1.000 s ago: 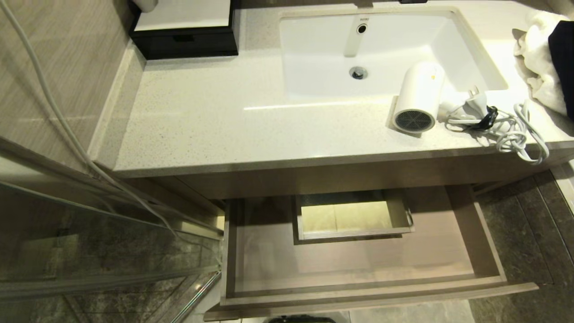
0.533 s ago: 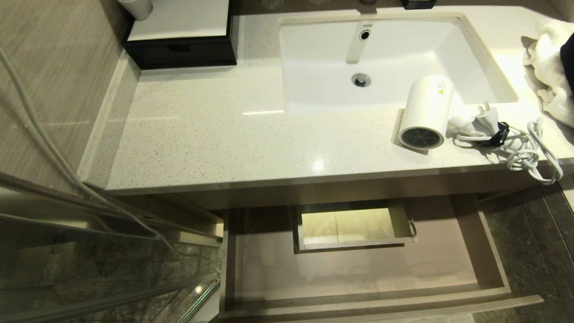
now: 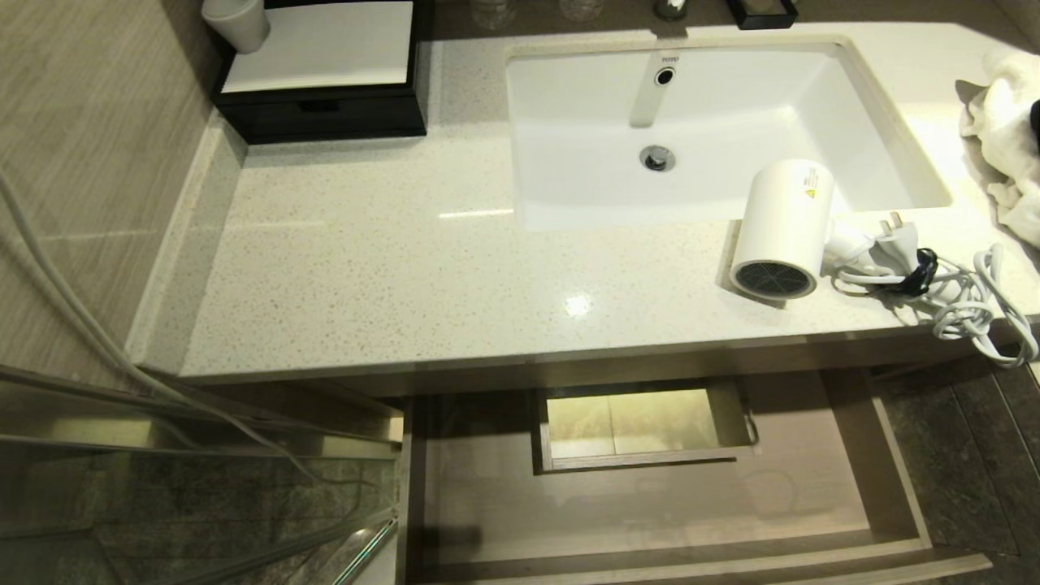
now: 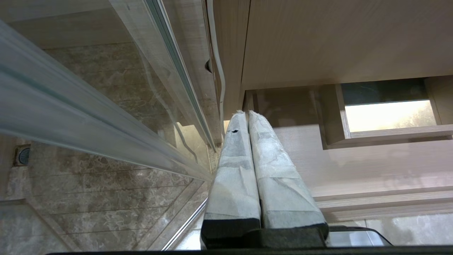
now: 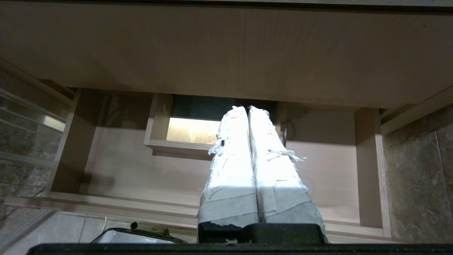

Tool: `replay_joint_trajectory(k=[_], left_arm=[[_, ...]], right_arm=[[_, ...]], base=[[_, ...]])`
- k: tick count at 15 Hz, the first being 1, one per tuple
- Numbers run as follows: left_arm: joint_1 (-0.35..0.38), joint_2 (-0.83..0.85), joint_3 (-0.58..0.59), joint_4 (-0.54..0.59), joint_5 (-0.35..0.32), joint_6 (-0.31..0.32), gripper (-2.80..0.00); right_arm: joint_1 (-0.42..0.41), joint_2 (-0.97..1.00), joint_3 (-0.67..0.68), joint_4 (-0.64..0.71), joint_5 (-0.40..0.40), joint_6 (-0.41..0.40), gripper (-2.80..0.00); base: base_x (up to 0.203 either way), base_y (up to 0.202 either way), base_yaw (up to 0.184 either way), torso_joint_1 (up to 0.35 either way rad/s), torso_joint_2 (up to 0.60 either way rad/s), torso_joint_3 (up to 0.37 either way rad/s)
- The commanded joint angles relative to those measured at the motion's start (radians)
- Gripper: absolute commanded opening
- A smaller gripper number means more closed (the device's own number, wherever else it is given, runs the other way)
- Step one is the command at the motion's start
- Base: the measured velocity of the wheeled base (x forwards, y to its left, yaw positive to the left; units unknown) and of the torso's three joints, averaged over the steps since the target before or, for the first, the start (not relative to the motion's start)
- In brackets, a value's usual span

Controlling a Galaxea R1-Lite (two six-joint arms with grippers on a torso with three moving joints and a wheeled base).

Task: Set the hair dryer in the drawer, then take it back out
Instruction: Pick up the hairdryer

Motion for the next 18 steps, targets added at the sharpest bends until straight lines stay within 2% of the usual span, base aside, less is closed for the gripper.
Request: replay_joint_trajectory(k=[1, 6, 7, 9, 12, 14, 16, 18], left_arm=[[0.0, 0.0, 0.002, 0.0, 0.0, 0.0, -2.8], [0.0, 0.0, 0.002, 0.0, 0.0, 0.0, -2.8], [0.0, 0.0, 0.002, 0.0, 0.0, 0.0, -2.8], [0.0, 0.0, 0.001, 0.0, 0.0, 0.0, -2.8], [0.0, 0.0, 0.002, 0.0, 0.0, 0.0, -2.8], [0.0, 0.0, 0.002, 0.0, 0.0, 0.0, -2.8], [0.0, 0.0, 0.001, 0.0, 0.0, 0.0, -2.8], [0.0, 0.0, 0.002, 0.0, 0.0, 0.0, -2.8]], right_arm=[[0.0, -0.039, 0.04, -0.001, 0.0, -0.001, -2.8], [0.0, -0.039, 0.032, 0.0, 0.0, -0.008, -2.8], [0.0, -0.039, -0.008, 0.005, 0.002, -0.011, -2.8], [0.0, -0.038, -0.202, 0.086, -0.008, -0.011, -2.8], [-0.001, 0.081, -0.726, 0.428, -0.028, 0.0, -2.8], [-0.001, 0.295, -1.004, 0.659, -0.038, 0.009, -2.8], [0.0, 0.495, -1.115, 0.797, -0.046, 0.009, -2.8], [0.001, 0.661, -1.151, 0.866, -0.049, 0.001, -2.8]], base=[[0.0, 0.0, 0.0, 0.0, 0.0, 0.0], [0.0, 0.0, 0.0, 0.0, 0.0, 0.0], [0.0, 0.0, 0.0, 0.0, 0.0, 0.0], [0.0, 0.0, 0.0, 0.0, 0.0, 0.0], [0.0, 0.0, 0.0, 0.0, 0.0, 0.0], [0.0, 0.0, 0.0, 0.0, 0.0, 0.0], [0.0, 0.0, 0.0, 0.0, 0.0, 0.0], [0.0, 0.0, 0.0, 0.0, 0.0, 0.0]])
